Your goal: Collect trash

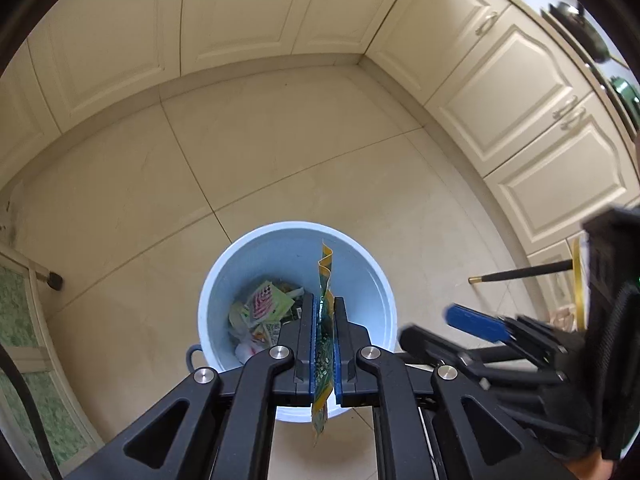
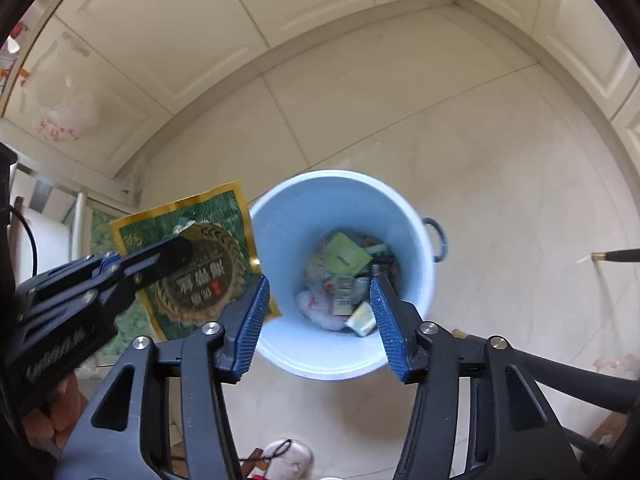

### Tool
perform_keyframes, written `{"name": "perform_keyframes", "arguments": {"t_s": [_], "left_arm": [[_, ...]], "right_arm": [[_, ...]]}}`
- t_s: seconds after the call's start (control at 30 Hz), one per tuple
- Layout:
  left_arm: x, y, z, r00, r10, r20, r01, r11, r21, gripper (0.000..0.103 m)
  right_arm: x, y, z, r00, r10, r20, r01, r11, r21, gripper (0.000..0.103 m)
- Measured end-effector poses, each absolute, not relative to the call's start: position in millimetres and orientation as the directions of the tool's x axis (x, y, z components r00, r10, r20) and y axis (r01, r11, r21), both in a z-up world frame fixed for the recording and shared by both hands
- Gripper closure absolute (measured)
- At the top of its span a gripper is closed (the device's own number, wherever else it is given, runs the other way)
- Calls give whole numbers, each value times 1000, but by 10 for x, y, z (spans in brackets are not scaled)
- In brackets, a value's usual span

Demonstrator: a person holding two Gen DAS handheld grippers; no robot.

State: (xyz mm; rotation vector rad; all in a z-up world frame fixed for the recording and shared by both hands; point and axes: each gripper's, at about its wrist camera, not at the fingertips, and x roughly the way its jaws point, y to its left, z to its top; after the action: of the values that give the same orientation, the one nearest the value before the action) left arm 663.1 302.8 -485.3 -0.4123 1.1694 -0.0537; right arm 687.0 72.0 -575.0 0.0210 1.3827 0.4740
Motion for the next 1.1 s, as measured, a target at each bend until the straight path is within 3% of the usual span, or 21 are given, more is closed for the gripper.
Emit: {"name": "perform_keyframes", "arguments": {"t_s": [0.1, 0.17, 0.27, 0.4, 0.57, 0.8, 1.1], "left_arm": [[6740, 3031, -4971, 373, -210, -904, -216, 928, -304, 78], [6763, 3012, -4912, 378, -203, -903, -233, 923, -305, 57], [6706, 2933, -4736, 404, -172, -899, -232, 931, -282, 52], [6414, 2907, -4341, 458, -117, -881, -233, 941, -246, 50], [5945, 2824, -3753, 540, 21, -842, -259, 956, -142, 31], [5145, 2584, -2771, 642, 85, -762, -238, 967, -92, 24], [3730, 2073, -1531, 820, 80, -566, -186, 973, -133, 6]], "right_arm": [[6811, 640, -5744, 123, 303, -945, -321, 913, 251, 39], [6804, 602, -5721, 119, 301, -946, -316, 915, 251, 36], [6782, 577, -5640, 139, 280, -950, -310, 923, 227, 26], [6696, 555, -5426, 156, 288, -945, -318, 920, 228, 22], [6530, 635, -4910, 220, 286, -933, -348, 916, 199, 12], [6038, 743, -3772, 365, 255, -896, -377, 920, 108, 6], [5019, 63, -2228, 588, 273, -762, -294, 949, 114, 0]]}}
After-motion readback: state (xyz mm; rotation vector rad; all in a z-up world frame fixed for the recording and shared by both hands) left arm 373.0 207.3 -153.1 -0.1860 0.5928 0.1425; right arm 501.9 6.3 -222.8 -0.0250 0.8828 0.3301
